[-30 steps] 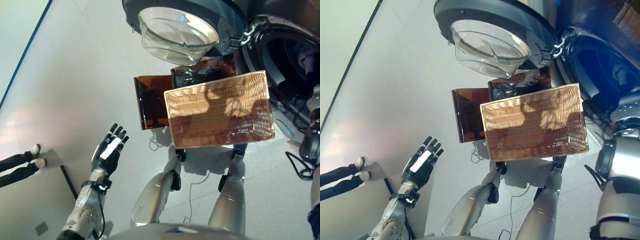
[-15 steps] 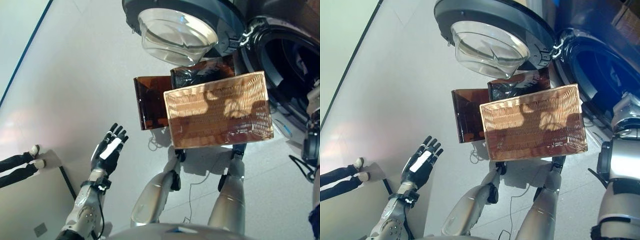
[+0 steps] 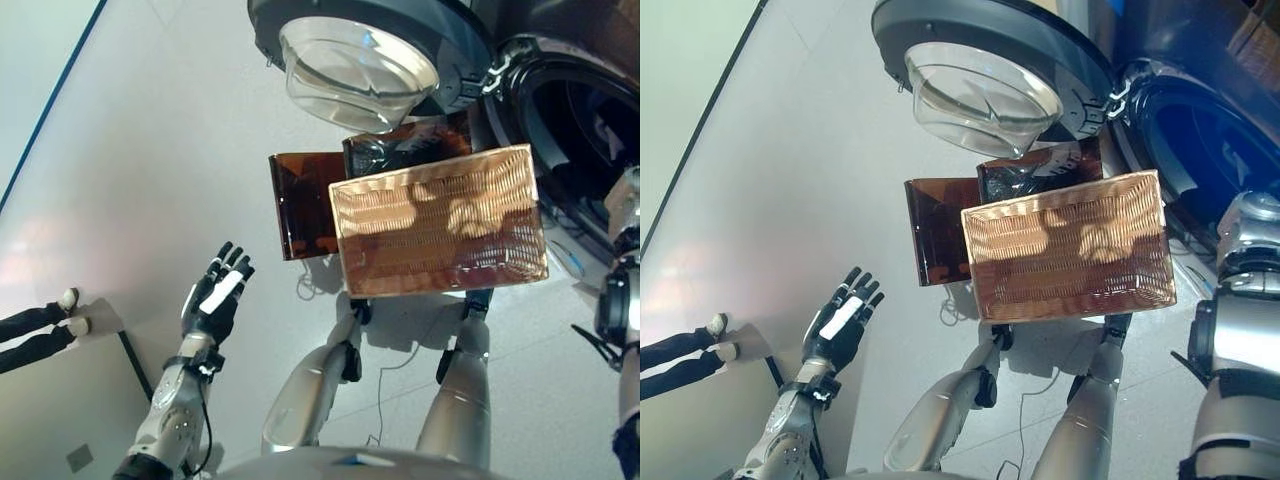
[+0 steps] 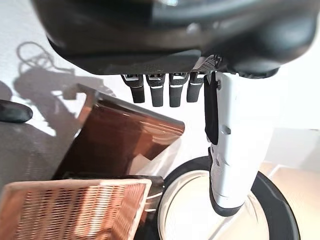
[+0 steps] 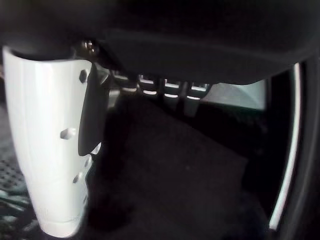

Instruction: Pick up the clothes and place them into the washing machine

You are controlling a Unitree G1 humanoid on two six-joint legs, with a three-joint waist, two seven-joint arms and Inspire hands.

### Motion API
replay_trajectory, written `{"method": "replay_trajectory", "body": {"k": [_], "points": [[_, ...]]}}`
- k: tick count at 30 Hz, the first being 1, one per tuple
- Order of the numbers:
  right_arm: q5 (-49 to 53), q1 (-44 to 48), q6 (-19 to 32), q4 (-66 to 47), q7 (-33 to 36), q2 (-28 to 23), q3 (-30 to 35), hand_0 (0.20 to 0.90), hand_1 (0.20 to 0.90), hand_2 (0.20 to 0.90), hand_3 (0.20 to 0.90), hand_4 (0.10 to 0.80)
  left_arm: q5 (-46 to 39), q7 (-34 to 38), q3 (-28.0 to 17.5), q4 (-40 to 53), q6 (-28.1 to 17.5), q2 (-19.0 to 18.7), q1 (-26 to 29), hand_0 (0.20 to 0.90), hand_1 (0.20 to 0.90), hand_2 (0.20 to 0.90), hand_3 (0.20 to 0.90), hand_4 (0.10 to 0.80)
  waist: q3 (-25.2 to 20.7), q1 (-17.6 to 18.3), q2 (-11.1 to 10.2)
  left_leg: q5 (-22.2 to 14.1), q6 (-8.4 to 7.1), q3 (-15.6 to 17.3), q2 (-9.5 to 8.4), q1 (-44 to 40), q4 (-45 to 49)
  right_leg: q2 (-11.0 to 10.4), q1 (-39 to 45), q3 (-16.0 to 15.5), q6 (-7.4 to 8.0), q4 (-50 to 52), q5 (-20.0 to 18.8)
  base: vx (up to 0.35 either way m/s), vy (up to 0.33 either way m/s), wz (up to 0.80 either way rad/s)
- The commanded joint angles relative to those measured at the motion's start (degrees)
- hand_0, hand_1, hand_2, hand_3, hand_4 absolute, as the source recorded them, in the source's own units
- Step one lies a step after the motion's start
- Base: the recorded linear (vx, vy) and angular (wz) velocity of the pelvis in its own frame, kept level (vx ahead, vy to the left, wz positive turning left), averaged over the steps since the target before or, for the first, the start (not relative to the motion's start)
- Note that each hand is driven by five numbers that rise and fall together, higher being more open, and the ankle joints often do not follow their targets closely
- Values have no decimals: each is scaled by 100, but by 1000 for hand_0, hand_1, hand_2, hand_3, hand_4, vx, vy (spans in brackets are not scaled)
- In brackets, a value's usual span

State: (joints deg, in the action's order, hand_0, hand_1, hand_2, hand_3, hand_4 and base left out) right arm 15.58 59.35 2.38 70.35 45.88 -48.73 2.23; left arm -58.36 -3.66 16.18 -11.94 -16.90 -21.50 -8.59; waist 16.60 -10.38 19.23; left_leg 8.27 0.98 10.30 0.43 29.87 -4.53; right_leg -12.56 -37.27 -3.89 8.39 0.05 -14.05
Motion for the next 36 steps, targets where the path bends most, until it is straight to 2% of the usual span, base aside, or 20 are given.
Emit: {"method": "replay_trajectory", "body": {"k": [1,2,8,16,21,26,31,32,36], "points": [[-758,-361,303,-589,776,-190,-420,900,900,900,900,800,217,72,-303,-163,-592,9,103,900,900,900,900,800,-432,-203,96,-207,-437,-340,-88,-174,-47,422,-112,-10,-166,507,517,0,0,0],[-764,-377,301,-604,778,-185,-403,900,900,900,900,800,218,69,-304,-171,-596,6,108,900,900,900,900,800,-432,-201,87,-175,-436,-340,-92,-154,-47,419,-124,-10,-172,492,478,4,-6,4],[-1262,-1689,514,-1335,801,759,-140,900,900,900,900,800,753,204,-428,-1117,-609,209,257,900,900,900,900,800,-493,-103,-124,-233,-429,-368,-114,-312,-47,399,103,-59,-158,443,504,14,1,5],[-1706,-2308,678,-1751,931,1449,-213,900,900,900,900,800,1022,306,-531,-1733,-698,339,369,900,900,900,900,800,-540,-55,-255,-252,-419,-371,-124,-404,-47,365,244,-78,-160,351,475,2,14,2],[-1673,-2476,785,-1556,770,1771,-408,900,900,900,900,800,1163,375,-533,-1906,-723,417,419,900,900,900,900,800,-578,-42,-307,-271,-428,-376,-141,-491,-47,357,356,-83,-156,339,471,2,2,1],[-1559,-2805,924,-1029,292,2334,-890,900,900,900,900,800,1463,511,-535,-2265,-758,506,555,900,900,900,900,800,-663,-5,-474,-312,-437,-387,-123,-679,-47,351,594,-124,-153,318,472,30,-4,2],[-1589,-3249,1027,-747,-11,2785,-1254,900,900,900,900,800,1820,718,-585,-2828,-784,670,726,900,900,900,900,800,-725,79,-709,-358,-488,-435,-89,-998,-47,361,1055,-200,-126,204,456,74,-35,-2],[-1598,-3445,1070,-679,-117,2973,-1316,900,900,900,900,800,2006,800,-628,-3197,-737,751,827,900,900,900,900,800,-751,131,-831,-362,-528,-457,-70,-1140,-47,372,1296,-247,-115,119,440,100,-49,9],[-1529,-3691,1118,-555,-291,3187,-1375,900,900,900,900,800,2355,934,-672,-3607,-725,791,976,900,900,900,900,800,-804,201,-973,-344,-573,-478,-51,-1283,-47,384,1536,-313,-95,0,403,108,-43,10]]}}
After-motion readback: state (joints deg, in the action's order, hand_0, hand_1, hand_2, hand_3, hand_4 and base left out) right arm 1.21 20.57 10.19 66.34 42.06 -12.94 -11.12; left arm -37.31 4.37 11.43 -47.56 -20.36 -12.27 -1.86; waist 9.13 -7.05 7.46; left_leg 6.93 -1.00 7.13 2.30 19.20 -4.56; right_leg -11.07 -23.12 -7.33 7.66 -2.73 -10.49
